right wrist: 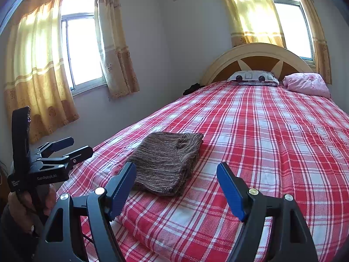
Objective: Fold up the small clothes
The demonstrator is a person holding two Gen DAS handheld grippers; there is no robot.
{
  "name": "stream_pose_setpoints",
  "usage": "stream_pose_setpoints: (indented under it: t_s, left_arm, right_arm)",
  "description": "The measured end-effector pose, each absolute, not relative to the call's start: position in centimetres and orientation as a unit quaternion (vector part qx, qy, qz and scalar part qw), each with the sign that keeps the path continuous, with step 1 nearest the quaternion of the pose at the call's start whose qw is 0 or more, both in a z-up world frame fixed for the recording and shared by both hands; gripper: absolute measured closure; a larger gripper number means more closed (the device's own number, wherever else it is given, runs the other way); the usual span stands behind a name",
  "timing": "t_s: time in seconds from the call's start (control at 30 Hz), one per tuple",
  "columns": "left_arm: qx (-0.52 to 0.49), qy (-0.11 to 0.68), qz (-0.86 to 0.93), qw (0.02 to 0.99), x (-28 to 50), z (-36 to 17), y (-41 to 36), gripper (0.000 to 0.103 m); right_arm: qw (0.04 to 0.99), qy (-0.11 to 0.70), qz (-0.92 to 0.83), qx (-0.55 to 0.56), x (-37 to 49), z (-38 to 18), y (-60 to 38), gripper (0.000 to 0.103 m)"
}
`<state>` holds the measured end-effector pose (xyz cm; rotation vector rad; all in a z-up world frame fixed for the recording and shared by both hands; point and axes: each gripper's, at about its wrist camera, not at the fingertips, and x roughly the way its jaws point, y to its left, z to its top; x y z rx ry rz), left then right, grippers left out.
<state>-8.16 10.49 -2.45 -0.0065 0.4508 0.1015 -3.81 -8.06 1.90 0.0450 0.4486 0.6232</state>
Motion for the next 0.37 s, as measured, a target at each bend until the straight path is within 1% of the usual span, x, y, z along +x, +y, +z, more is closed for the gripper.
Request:
stream_pose_setpoints:
  t_s: [0.37]
  left_arm:
    - [-0.002,0.216,0.046,0.975,-8.35,-2.68,10.46,0.0]
  right_arm:
    - [0.926,0.223,0.305,0.023,-3.71,1.56,-8.02,0.026]
